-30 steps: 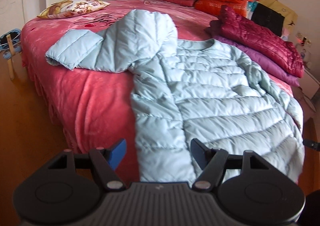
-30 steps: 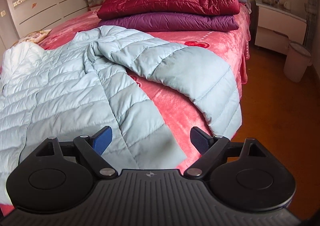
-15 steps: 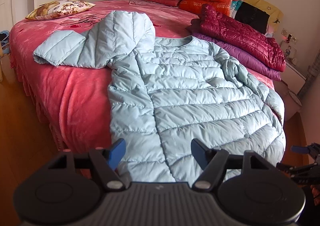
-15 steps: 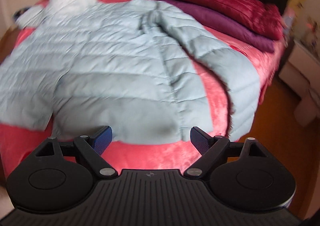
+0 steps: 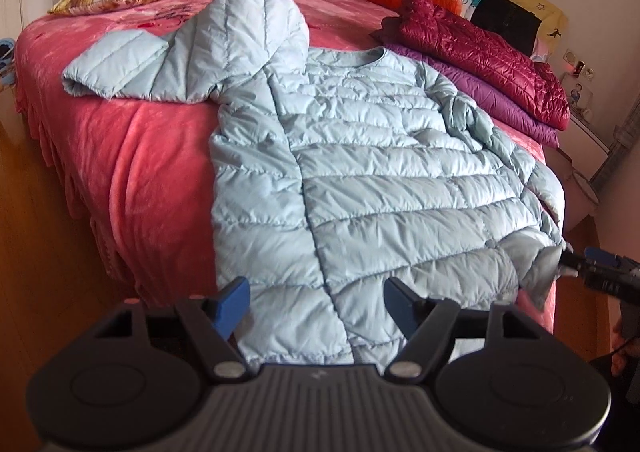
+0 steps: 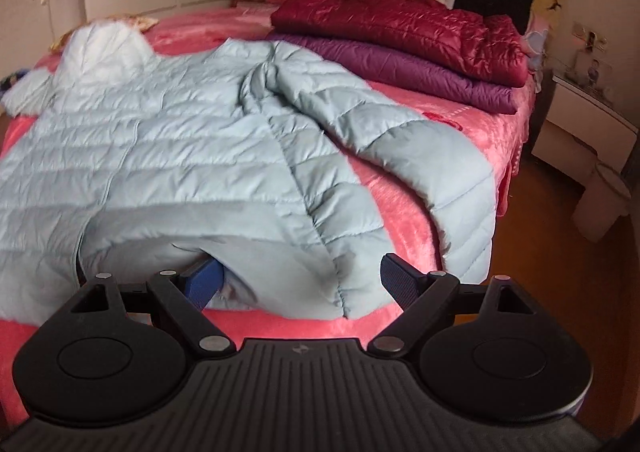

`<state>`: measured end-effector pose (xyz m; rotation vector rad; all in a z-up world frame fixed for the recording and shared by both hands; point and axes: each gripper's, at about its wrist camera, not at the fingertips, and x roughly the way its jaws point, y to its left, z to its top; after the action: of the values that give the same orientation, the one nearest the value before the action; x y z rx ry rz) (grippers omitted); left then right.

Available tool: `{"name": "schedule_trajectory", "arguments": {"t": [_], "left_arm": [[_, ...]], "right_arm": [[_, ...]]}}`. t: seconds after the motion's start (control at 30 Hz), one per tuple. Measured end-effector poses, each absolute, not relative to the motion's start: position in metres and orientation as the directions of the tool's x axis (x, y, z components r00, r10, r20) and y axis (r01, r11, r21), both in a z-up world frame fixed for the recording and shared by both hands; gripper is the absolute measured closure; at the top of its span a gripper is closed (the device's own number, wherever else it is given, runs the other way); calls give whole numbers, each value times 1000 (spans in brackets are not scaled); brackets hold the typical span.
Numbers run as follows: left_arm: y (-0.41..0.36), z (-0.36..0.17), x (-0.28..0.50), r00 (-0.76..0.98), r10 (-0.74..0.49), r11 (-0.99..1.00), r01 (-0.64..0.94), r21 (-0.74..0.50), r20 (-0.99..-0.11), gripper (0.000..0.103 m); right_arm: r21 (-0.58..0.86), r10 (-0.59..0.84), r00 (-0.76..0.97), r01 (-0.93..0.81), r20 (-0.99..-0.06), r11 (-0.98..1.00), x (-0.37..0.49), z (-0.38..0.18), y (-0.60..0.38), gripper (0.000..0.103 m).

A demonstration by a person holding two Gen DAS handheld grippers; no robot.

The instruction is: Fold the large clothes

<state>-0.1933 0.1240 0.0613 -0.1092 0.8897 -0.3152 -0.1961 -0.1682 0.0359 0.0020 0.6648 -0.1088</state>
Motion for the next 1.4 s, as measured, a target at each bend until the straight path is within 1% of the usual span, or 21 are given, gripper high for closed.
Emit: {"name": "schedule_trajectory", "arguments": {"t": [0.07,0.13,0.23,0.33,0.4,0.47,0.63,0.87,1.03,1.23,1.33,1.4], "left_arm": [[125,55,-190,571,-315,949,209,-236,-758,29],[127,50,-185,555,-313,950,190,-249,-770,29],[128,42,-179,539,-310,951,168,-261,-783,29],[129,35,-172,523,-302,953,139,-270,-797,29],[129,30,-168,514,-301,953,125,-277,-803,28],[128,27,-165,510,-303,952,118,-283,-805,27],[123,25,-158,509,-306,951,117,-288,-804,24],[124,17,-149,505,-305,950,102,-294,-807,16],[125,19,-147,505,-311,948,100,-303,-806,13],[125,20,-148,507,-313,948,117,-295,-803,13],[123,19,-148,507,-306,951,120,-285,-806,13],[121,19,-147,507,-301,953,122,-279,-808,13]], "right_arm": [[-17,-123,800,140,-587,990,-192,37,-176,0],[-22,-143,801,160,-581,987,-185,35,-181,0],[-36,-131,762,140,-634,989,-173,22,-180,0],[-67,-100,730,75,-676,995,-167,11,-171,0],[-93,-92,738,39,-669,995,-169,11,-165,0],[-118,-110,745,42,-658,992,-168,10,-162,0],[-111,-159,770,115,-617,987,-160,11,-176,0],[-118,-195,789,155,-583,981,-143,9,-181,0],[-136,-256,791,217,-556,967,-127,7,-191,0],[-48,-288,761,321,-581,946,-106,-2,-221,0],[56,-223,755,325,-617,944,-102,-7,-234,0],[96,-189,754,316,-630,944,-103,-8,-237,0]]}}
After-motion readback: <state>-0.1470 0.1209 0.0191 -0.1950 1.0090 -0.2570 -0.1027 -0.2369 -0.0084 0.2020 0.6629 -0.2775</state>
